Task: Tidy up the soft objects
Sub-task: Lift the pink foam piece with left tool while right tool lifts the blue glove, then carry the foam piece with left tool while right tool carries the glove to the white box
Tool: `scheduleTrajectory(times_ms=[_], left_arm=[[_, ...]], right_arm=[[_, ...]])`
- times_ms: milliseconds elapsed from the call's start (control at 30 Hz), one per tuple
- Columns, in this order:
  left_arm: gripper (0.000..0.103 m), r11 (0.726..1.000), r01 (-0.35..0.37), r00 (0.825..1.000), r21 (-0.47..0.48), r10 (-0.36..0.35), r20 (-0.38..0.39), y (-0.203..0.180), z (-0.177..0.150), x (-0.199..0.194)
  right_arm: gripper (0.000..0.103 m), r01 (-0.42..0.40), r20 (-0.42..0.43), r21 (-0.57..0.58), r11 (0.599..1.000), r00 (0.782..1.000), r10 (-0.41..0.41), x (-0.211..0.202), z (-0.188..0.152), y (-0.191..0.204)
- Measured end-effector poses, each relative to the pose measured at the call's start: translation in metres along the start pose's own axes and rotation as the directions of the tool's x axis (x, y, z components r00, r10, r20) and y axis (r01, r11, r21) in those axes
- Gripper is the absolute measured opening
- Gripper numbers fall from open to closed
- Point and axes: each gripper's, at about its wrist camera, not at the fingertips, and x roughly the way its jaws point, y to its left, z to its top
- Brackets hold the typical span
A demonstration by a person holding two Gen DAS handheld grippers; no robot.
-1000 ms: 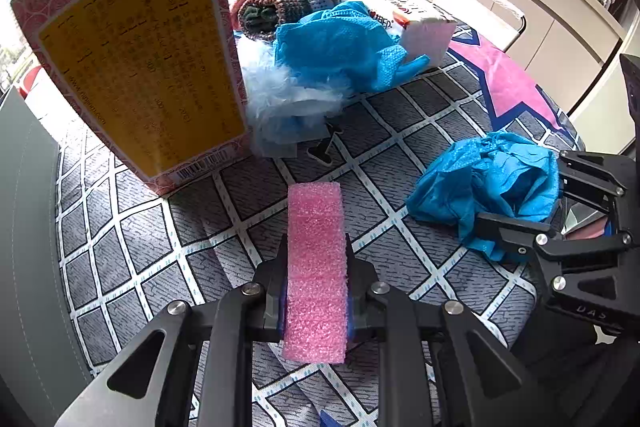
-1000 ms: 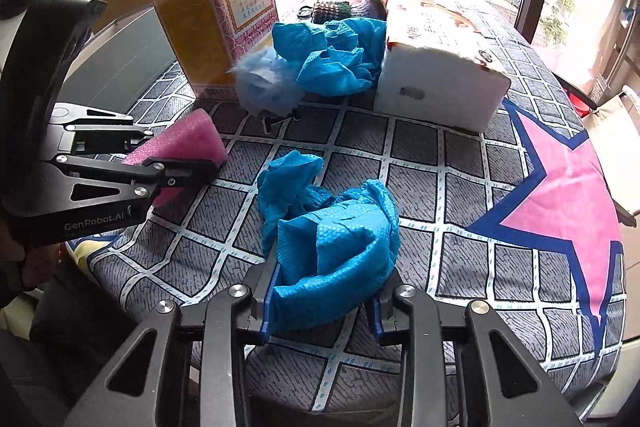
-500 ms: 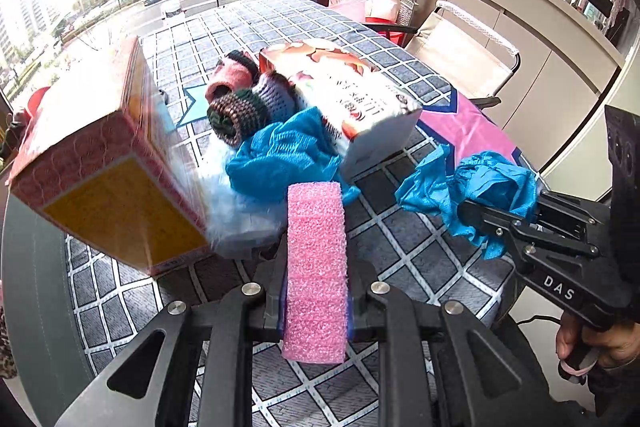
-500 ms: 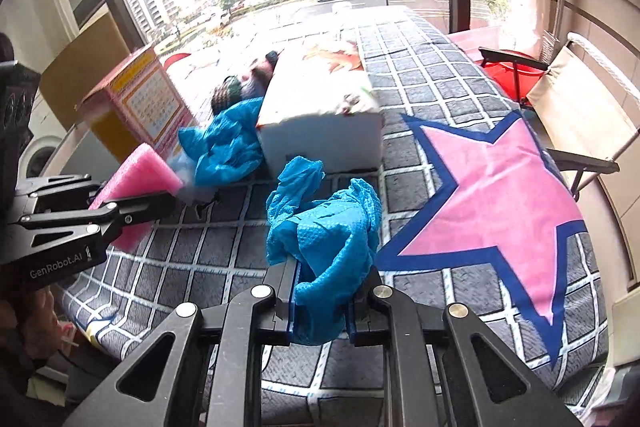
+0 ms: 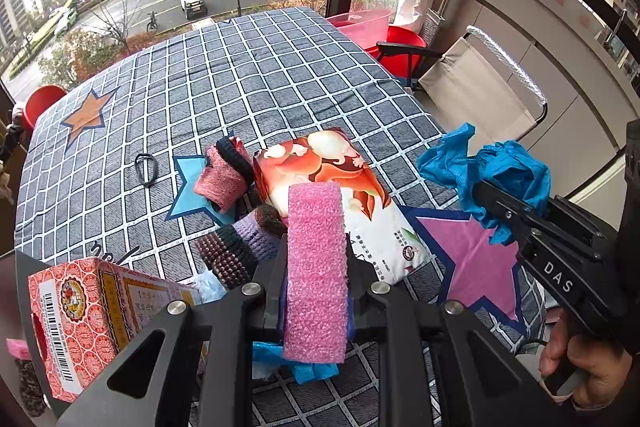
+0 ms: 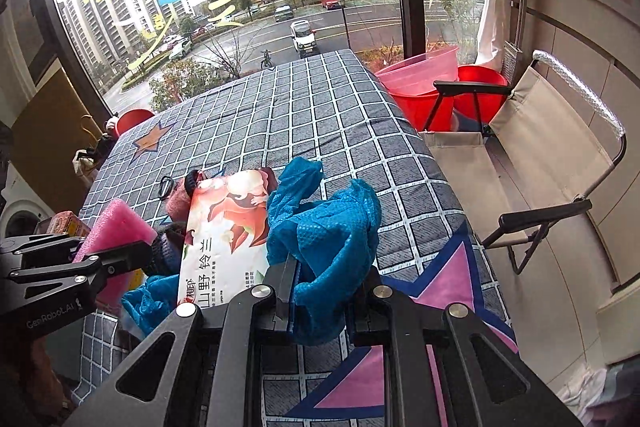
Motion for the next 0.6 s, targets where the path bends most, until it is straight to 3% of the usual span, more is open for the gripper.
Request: scheduleTrajectory(times_ms=[300, 600], left_arm=[[0.021, 0.991, -0.028, 0.999, -0.129, 0.031, 0.020, 0.047, 0.029, -0.018], [0.021, 0.973, -0.028, 0.997, -0.227, 0.044, 0.064, 0.100, 0.013, -0.052]], right_arm=[[0.018, -0.055, -0.049, -0.047, 0.997, 0.997, 0.053, 0.025, 0.038, 0.036], [0.018, -0.113, -0.009, -0.137, 0.984, 0.994, 0.113, 0.006, 0.049, 0.088]])
